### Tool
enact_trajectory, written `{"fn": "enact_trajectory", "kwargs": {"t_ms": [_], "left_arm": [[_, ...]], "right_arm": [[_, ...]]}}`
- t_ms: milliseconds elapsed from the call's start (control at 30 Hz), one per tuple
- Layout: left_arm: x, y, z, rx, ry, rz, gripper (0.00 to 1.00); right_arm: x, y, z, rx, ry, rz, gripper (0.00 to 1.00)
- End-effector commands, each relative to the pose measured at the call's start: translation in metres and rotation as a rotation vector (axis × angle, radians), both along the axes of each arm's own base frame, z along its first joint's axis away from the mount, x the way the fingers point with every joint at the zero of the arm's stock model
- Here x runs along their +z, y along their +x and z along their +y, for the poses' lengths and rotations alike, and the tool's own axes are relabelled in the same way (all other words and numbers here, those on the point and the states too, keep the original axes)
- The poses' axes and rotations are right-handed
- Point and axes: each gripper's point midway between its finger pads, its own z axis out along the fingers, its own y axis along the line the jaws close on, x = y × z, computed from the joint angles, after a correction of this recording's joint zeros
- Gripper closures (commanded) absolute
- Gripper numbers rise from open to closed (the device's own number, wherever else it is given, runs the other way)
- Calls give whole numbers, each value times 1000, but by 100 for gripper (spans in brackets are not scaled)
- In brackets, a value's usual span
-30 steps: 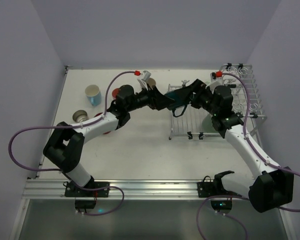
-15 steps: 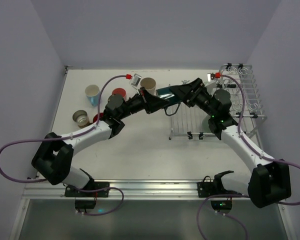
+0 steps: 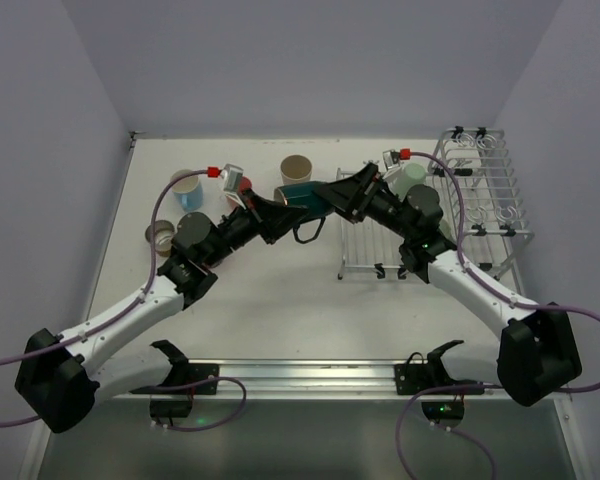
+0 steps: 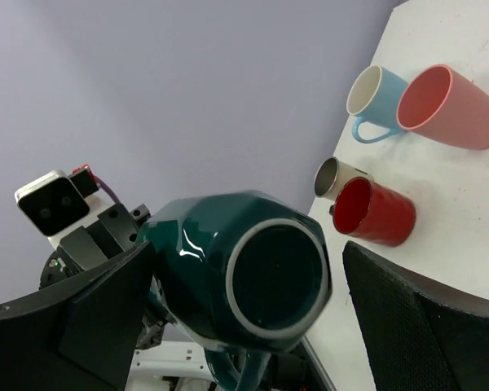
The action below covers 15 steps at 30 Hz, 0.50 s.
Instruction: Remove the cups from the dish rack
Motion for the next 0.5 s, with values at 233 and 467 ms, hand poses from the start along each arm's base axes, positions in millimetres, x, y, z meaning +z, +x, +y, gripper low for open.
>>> {"fn": "enact_trajectory", "kwargs": {"t_ms": [233, 467], "left_arm": [[45, -6, 44, 181, 38, -130, 100], [-5, 16, 72, 363, 279, 20, 100]], "right_arm": [[-10, 5, 5, 19, -4, 31, 1], [-29, 16, 0, -40, -91, 55, 1]]}}
